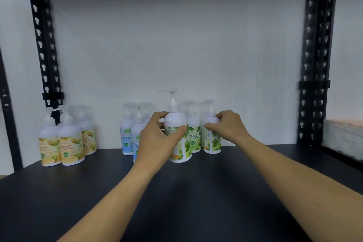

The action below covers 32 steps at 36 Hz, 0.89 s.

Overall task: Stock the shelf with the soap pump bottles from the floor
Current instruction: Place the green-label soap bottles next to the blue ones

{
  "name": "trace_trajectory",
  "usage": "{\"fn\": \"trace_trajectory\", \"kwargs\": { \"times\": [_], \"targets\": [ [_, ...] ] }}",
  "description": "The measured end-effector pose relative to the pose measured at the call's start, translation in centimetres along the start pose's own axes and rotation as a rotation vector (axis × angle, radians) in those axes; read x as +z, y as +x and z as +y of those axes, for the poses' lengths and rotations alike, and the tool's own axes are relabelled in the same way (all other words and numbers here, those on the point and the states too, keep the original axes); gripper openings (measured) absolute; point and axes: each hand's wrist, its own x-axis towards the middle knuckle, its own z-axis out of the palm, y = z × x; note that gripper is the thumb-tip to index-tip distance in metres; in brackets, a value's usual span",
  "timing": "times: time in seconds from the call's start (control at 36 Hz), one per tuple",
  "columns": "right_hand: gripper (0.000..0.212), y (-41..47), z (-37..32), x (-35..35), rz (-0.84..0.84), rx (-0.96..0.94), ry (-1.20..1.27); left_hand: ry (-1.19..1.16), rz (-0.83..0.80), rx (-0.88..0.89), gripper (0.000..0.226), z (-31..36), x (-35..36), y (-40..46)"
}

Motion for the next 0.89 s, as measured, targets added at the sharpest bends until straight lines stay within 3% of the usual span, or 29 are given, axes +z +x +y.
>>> {"fn": "trace_trajectory", "kwargs": {
  "times": [0.39, 0.64, 0.89],
  "targets": [
    [0.040, -0.2, 0.2, 0.6, 0.002, -0.013, 0.011, 0.003, -0.014, 0.020, 0.042, 0.3, 0.4, 0.1],
    [0.071, -0.5, 1.2, 0.3, 0.005, -0.014, 0.068, 0.036, -0.013, 0.015, 0.044, 0.5, 1.4, 0.7],
    [0.044, -1.6, 3.8, -2.9, -0.002, 0.083, 0.038, 0.073, -0.030, -0.007, 0.043, 0.4, 3.8, 1.9]
  ]
}}
